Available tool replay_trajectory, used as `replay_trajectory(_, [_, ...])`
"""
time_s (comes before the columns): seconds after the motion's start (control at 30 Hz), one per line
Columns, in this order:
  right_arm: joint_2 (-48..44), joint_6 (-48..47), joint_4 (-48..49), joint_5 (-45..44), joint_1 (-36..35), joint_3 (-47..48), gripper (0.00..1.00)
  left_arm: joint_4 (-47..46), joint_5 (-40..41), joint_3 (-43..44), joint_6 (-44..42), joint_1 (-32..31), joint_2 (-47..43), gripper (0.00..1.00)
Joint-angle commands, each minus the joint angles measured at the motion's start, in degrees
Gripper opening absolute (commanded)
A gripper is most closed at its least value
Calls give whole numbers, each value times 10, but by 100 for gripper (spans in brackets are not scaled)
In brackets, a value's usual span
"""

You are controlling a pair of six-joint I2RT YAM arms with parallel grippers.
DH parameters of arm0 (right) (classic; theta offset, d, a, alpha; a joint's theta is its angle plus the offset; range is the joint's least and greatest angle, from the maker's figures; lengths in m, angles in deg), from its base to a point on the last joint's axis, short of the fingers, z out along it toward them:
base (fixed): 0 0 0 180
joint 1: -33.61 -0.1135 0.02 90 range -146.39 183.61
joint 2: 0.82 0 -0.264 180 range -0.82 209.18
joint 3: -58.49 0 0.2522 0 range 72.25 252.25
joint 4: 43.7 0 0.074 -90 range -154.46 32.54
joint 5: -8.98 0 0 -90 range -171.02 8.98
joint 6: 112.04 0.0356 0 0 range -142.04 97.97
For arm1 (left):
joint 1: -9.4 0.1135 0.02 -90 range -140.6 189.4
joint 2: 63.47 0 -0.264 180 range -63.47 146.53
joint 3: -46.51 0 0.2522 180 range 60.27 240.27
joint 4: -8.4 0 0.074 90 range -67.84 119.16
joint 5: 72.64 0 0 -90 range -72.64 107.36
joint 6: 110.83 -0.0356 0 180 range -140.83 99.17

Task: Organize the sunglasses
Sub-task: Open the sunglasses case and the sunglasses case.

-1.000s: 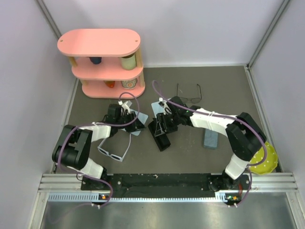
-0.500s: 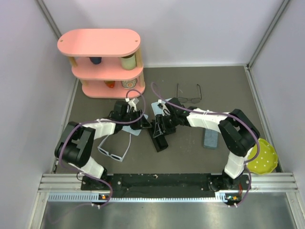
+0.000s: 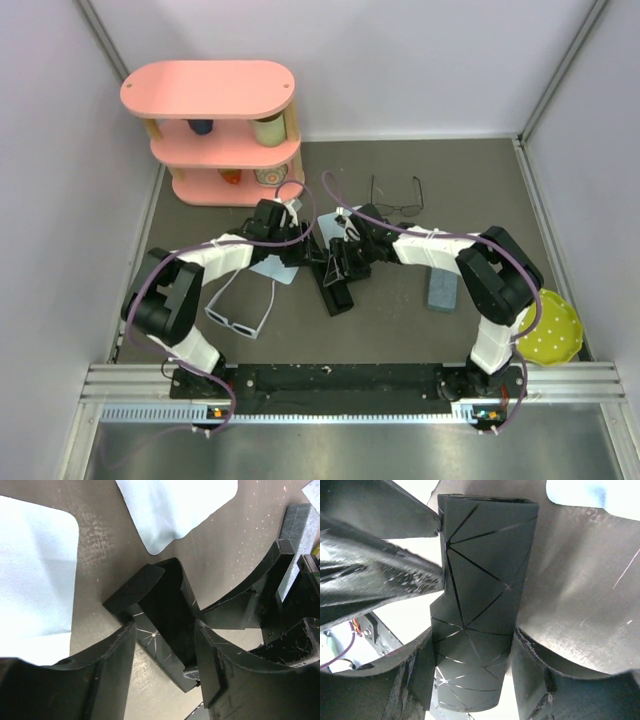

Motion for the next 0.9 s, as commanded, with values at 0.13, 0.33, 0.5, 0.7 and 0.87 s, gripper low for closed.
replay_trajectory(0.13, [3, 11, 62, 20, 3, -6, 0, 88, 89, 6, -38, -4, -9, 70])
replay_trajectory(0.33, [5, 17, 69, 20, 5, -7, 0, 73, 71, 6, -35, -5, 11, 69])
replay_trajectory(0.5, [6, 19, 76, 17, 4, -12, 0, 74, 72, 12, -31, -5, 39, 59])
replay_trajectory(0.7, [3, 20, 69, -21, 6, -18, 19, 113, 114, 11, -44, -5, 42, 55])
replay_trajectory(0.87, [-12, 15, 50, -80, 7, -23, 53, 127, 119, 13, -48, -5, 60, 53])
